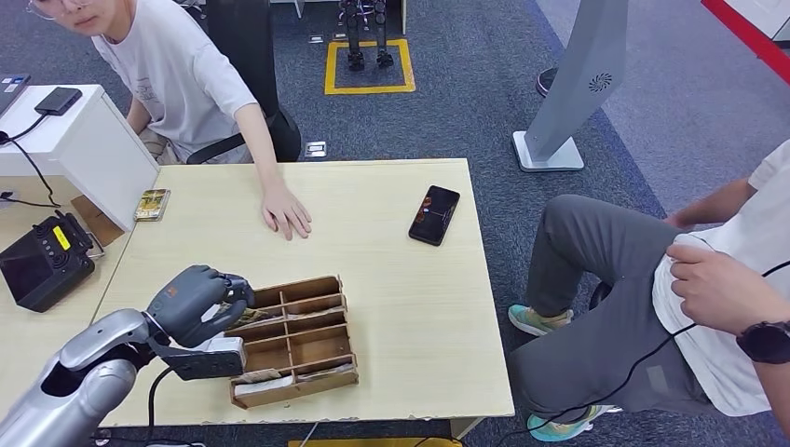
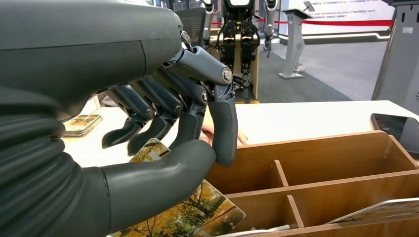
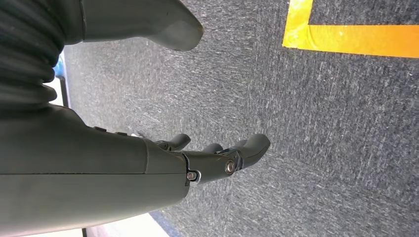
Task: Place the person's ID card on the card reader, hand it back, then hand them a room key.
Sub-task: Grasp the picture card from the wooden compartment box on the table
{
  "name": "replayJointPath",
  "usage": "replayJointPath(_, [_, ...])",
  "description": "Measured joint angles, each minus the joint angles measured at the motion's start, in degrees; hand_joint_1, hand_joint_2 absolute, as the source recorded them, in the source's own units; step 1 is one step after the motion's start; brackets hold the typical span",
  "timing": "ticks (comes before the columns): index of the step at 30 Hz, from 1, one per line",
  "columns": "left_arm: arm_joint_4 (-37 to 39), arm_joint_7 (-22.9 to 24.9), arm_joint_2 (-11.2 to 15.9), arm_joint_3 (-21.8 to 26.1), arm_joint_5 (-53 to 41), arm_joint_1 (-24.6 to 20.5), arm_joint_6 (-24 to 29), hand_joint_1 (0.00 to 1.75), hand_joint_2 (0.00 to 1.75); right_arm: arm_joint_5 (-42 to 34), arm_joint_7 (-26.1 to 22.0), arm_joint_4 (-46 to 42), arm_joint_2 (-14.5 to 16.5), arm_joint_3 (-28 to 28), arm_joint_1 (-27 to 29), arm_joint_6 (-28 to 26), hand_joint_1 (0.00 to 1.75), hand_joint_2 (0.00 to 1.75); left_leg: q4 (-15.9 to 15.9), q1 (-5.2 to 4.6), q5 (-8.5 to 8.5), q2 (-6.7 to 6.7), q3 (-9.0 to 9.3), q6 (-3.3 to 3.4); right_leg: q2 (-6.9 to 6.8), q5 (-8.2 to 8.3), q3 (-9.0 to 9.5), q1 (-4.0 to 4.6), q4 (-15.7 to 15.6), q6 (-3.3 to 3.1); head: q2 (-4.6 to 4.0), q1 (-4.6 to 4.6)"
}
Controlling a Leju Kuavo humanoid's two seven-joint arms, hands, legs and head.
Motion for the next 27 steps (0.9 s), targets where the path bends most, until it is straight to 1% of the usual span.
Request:
replayJointPath(11, [0.0,-0.7,0.6,0.0,0.3,0.0,-0.4,1.75,1.75,0.0,-0.3,0.0,-0.3,0.0,0.0,-0.5,0.00,1.75,0.0,0.00,0.00,0.00,0.01,0.00,0.01,0.00,0.00,0.00,0.0,0.00,0.00,0.01])
replayJointPath(27, [0.0,-0.8,0.6,0.0,0.9,0.0,-0.5,1.75,1.75,0.0,-0.2,0.0,-0.5,0.0,0.0,-0.4,0.00,1.75,0.0,0.00,0.00,0.00,0.02,0.00,0.01,0.00,0.00,0.00,0.0,0.00,0.00,0.01])
